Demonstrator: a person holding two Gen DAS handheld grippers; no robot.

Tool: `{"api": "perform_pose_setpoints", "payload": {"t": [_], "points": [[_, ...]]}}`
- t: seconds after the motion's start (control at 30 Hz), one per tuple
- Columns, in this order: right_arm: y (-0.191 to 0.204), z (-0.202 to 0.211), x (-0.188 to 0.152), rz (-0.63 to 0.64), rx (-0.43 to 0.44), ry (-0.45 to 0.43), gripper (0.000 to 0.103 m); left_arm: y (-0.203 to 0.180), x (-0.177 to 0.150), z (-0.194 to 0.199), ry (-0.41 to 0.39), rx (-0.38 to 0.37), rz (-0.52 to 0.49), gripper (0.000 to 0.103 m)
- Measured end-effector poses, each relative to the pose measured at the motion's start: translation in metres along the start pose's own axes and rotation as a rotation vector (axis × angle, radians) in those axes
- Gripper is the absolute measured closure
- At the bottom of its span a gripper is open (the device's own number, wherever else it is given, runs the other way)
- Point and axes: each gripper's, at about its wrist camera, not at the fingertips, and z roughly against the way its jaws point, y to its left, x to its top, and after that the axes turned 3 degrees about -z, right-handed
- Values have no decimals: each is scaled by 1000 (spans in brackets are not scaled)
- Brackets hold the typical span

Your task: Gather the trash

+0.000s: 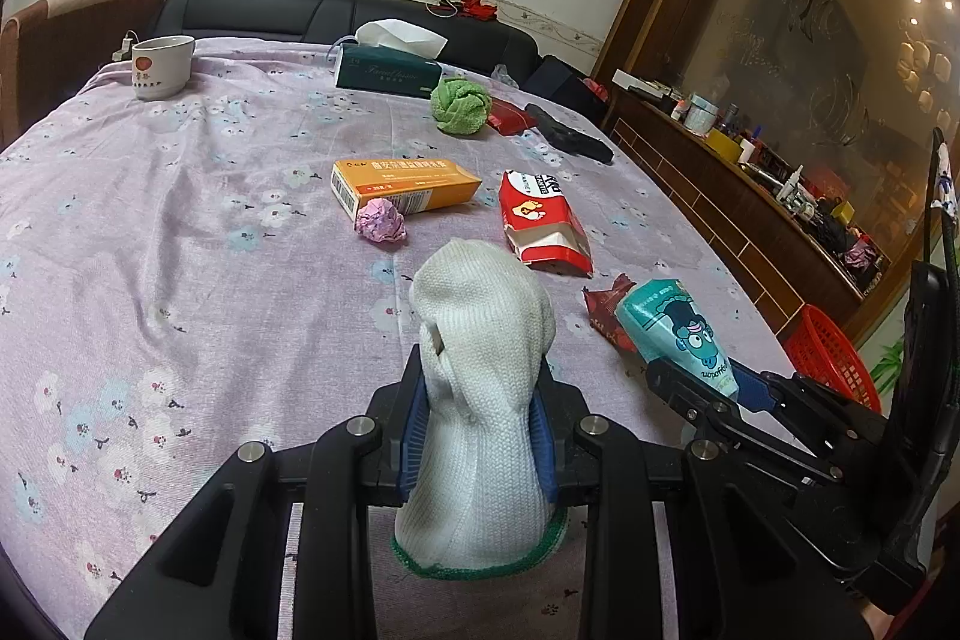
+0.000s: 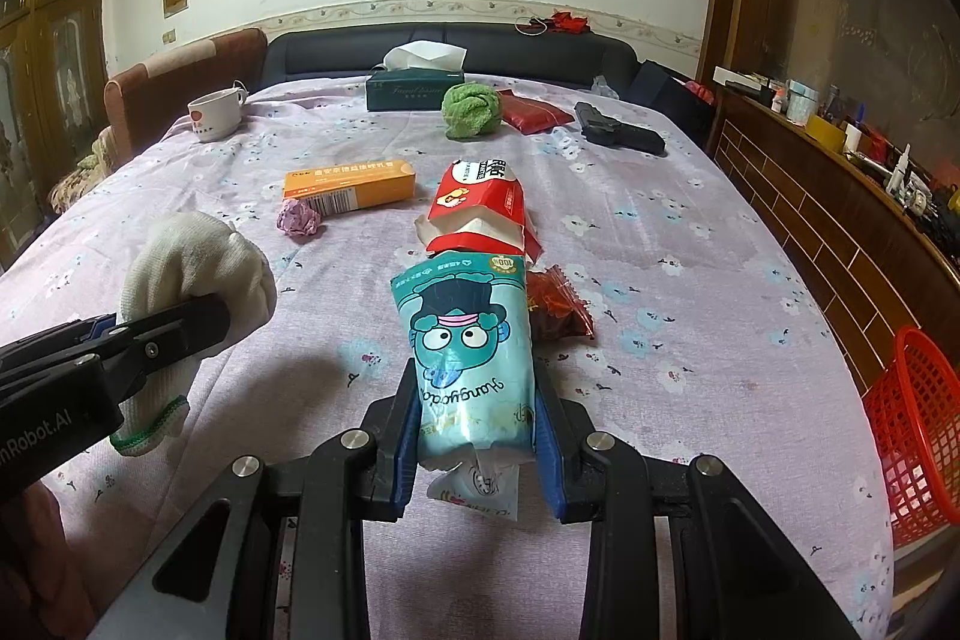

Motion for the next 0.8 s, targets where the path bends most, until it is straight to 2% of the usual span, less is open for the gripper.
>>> {"api": "perform_pose_setpoints", "payload": {"t": [0.6, 0.8], "points": [[0, 1, 0, -2, -1, -4, 68, 1, 0, -1, 1, 5, 1, 75], [-7, 6, 0, -30, 32, -18, 68, -4, -4, 4, 6, 16, 3, 75]]}}
